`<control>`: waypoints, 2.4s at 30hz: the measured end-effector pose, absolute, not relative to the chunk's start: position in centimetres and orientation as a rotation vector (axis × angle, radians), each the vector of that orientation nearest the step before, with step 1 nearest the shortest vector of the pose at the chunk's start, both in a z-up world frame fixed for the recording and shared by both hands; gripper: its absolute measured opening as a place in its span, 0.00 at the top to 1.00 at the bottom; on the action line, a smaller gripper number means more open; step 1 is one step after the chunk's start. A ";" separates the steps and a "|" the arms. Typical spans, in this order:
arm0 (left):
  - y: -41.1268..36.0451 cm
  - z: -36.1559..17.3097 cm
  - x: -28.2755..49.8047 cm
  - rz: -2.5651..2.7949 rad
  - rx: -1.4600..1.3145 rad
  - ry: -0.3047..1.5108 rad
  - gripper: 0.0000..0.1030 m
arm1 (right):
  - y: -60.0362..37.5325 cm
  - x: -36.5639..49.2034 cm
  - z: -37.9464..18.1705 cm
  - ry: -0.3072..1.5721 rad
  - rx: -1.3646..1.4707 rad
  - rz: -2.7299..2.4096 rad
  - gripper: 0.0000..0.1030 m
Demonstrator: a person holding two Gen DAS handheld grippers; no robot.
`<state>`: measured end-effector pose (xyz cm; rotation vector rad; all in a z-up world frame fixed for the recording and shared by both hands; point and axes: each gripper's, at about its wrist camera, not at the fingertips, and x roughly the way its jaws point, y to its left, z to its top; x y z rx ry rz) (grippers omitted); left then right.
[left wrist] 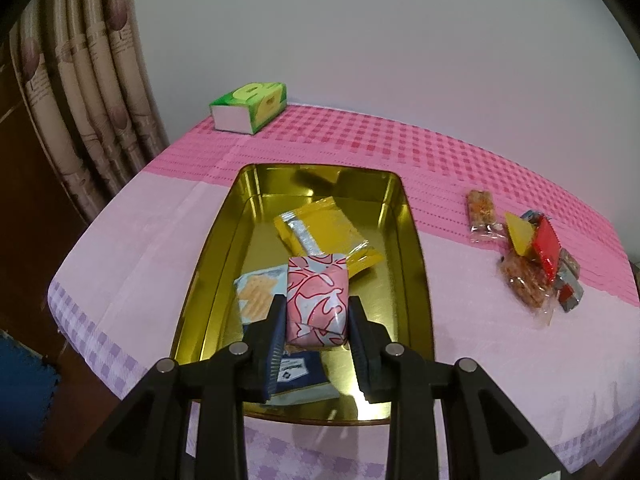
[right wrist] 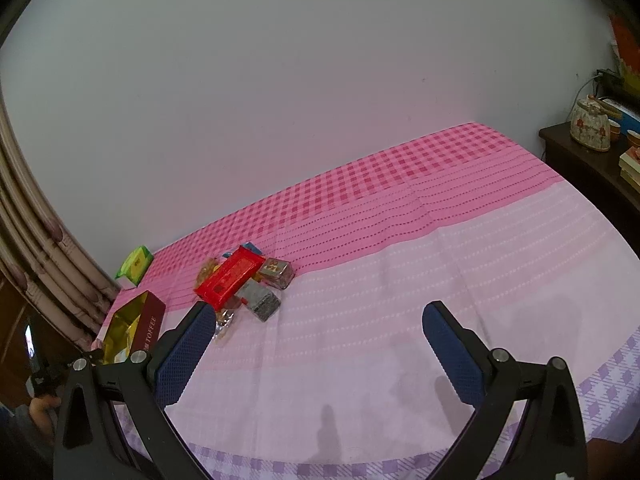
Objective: Organize snacks
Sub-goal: 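Carry the pink cube into the tin tray and release it, then grasp the grey packet with the right gripper and lift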
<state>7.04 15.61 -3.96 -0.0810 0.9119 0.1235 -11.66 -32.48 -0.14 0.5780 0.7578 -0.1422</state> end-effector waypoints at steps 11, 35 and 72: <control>16.9 -6.1 7.3 0.124 -0.093 0.940 0.71 | -31.9 -11.4 -1.0 0.789 0.555 -0.147 0.00; 20.1 -8.7 15.2 0.187 -0.044 0.993 0.71 | -29.7 -9.7 -5.8 0.937 0.461 -0.150 0.00; 14.0 -3.8 -7.0 -0.293 -0.133 0.768 0.40 | -20.4 5.3 -9.9 1.071 0.020 0.213 0.57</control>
